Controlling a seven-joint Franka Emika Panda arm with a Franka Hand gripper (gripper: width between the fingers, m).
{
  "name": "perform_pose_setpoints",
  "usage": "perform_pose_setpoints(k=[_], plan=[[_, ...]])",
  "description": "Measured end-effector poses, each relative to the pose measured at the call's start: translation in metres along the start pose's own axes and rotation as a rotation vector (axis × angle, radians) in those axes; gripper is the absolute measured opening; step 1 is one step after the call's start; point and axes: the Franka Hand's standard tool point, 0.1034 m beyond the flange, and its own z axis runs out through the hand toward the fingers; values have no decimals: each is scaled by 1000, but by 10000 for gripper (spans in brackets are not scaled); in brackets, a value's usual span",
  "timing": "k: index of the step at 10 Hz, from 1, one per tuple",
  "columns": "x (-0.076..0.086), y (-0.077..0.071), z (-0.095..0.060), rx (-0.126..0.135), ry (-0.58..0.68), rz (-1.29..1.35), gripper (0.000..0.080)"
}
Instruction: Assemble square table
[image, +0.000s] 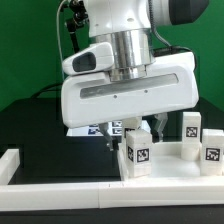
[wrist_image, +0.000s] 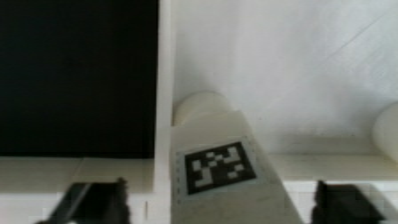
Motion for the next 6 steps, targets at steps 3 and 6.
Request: perform_pose_setpoints(k=[3, 6], plan=[[0, -1, 0, 1, -1, 229, 289], [0, -5, 1, 2, 10, 707, 289]])
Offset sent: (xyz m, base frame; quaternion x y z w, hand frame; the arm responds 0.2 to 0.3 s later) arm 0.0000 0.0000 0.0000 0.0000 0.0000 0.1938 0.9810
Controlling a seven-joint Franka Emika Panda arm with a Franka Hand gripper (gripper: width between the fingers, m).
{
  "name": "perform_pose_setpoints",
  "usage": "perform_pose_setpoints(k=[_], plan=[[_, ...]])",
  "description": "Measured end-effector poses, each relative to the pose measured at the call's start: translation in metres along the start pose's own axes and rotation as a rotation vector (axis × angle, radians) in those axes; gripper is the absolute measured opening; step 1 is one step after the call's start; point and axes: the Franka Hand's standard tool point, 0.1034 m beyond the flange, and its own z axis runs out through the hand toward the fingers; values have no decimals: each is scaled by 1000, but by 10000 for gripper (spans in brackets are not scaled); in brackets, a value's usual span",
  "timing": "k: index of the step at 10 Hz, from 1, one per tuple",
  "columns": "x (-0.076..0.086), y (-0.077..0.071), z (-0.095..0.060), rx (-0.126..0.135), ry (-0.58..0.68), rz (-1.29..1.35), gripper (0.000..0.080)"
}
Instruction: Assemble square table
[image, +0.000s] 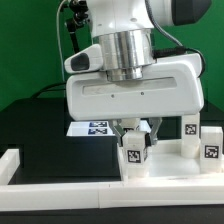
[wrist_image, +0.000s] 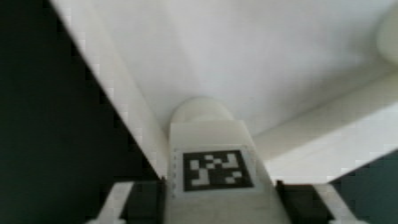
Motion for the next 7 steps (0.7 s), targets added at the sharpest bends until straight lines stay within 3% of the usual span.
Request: perform_pose_setpoints(k=[4, 7], plan=[[0, -4, 0, 68, -68, 692, 291], [-1, -4, 1, 67, -82, 902, 291]])
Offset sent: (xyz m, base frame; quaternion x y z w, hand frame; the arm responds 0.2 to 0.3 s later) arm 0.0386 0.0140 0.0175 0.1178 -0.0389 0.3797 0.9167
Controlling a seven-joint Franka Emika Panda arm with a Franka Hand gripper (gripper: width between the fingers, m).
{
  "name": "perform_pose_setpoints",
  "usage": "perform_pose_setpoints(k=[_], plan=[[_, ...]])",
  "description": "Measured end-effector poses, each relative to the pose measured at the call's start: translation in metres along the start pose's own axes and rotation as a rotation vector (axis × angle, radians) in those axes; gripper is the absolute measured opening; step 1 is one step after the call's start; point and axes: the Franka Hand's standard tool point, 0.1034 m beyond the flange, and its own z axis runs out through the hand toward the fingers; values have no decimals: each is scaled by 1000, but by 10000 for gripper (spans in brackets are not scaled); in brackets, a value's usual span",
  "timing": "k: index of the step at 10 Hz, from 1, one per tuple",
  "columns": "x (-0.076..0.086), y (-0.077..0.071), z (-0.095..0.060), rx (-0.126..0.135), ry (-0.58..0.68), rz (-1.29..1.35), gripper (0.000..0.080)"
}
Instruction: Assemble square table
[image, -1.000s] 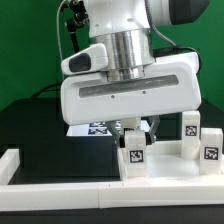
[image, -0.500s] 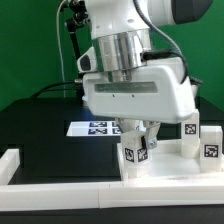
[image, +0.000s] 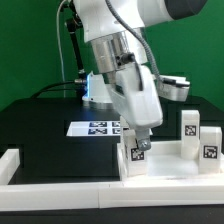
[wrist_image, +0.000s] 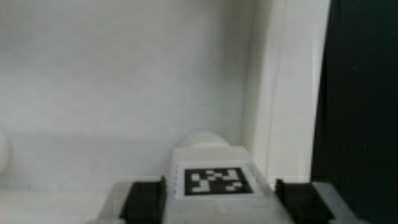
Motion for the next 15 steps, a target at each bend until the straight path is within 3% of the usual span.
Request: perform_pose_setpoints(k=[3, 5, 6, 7, 8, 9, 11, 13, 14, 15], plan=[[-1, 2, 2, 8, -15, 305, 291], [0, 1, 2, 17, -6, 197, 291], [2, 2, 5, 46, 25, 61, 449], [1, 3, 6, 34, 41, -127, 575], [-2, 2, 5, 23, 55, -280, 575], [-1, 3, 6, 21, 56, -332, 635], [0, 3, 6, 13, 59, -474, 645], [-2, 3, 0, -81, 74, -950, 649], [-3, 2, -1, -98, 58, -1055, 649], [-3, 2, -1, -94, 61, -1040, 649]])
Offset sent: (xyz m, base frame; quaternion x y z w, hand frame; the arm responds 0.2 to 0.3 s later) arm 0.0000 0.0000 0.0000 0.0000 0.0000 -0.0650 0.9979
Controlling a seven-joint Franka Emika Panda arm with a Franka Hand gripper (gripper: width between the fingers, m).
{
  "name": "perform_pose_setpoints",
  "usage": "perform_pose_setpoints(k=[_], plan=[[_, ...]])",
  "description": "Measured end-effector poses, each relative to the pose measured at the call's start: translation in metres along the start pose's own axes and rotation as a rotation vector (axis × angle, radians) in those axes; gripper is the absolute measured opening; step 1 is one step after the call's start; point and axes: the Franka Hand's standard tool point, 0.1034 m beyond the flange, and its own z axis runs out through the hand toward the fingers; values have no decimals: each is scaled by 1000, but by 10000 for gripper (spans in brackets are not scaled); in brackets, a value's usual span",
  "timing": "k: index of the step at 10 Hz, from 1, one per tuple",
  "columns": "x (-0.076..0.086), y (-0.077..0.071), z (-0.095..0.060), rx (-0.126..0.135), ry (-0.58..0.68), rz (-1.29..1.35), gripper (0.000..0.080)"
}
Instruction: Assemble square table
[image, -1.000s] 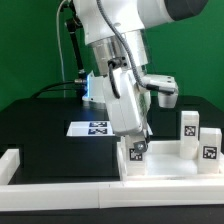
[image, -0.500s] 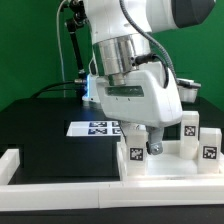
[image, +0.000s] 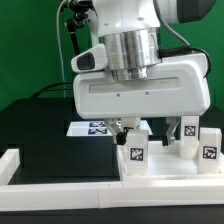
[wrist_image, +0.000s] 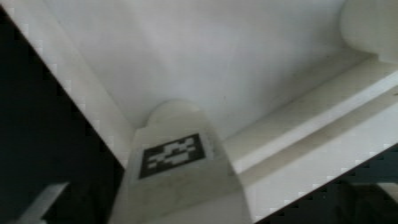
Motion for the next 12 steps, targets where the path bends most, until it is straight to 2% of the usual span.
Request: perform_pose_setpoints(k=[1, 2, 3, 4, 6, 9, 11, 12], plan=[[0, 0, 0, 0, 0, 12, 535], [0, 0, 0, 0, -1, 27, 375], [1, 2, 1, -2, 0, 90, 375], [1, 3, 1, -2, 0, 155, 303], [4, 2, 0, -2, 0, 338, 298], [6, -3, 1, -14, -58, 942, 295], [10, -6, 0, 12, -89, 1267, 294], [10, -5, 1, 16, -87, 1322, 294]])
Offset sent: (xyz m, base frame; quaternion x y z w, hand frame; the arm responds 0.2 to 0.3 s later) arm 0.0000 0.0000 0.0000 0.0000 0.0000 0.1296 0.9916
